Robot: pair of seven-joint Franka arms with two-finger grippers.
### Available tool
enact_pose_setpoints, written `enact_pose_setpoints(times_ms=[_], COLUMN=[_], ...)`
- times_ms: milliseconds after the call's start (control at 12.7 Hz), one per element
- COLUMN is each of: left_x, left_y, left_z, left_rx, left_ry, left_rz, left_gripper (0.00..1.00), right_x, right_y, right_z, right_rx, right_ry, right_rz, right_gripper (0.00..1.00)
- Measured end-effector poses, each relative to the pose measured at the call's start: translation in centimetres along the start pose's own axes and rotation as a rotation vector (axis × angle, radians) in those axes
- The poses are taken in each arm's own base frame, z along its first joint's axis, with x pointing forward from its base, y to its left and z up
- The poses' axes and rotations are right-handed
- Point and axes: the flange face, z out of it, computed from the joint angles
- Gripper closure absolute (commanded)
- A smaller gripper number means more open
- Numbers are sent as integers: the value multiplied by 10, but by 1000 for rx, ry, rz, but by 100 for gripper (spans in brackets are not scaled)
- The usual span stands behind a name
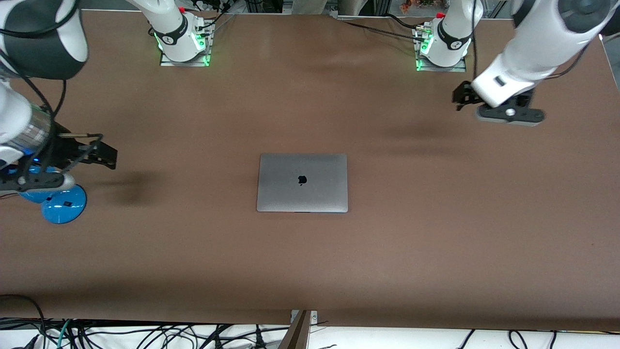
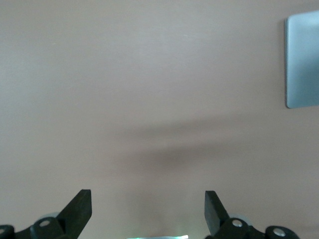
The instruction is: Close laptop with both arms from behind
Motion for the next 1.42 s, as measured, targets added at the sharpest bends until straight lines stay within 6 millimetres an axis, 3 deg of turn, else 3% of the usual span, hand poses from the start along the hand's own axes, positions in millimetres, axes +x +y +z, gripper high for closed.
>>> enact_pose_setpoints(times_ms=[157, 315, 629, 1022, 1258, 1416], left_x=[-7, -8, 10, 39, 40, 39], left_y=[-38, -50, -52, -47, -27, -34], left_z=[-11, -23, -51, -54, -67, -78], left_rx=[-23, -29, -16, -3, -2, -6], left_ry=[17, 37, 28, 15, 39, 59], left_rz=[-13, -4, -27, -94, -111, -120], left_gripper=[0, 0, 0, 0, 0, 0], right_x=[-5, -8, -7, -6, -13, -18], right_y=[18, 27, 5, 40, 42, 45], right_z=[-6, -8, -6, -4, -4, -5], right_rx=[5, 10, 52, 70, 70, 70], right_ry=[0, 2, 3, 3, -34, -60], right_rz=[25, 24, -26, 38, 39, 43], right_gripper=[0, 0, 0, 0, 0, 0])
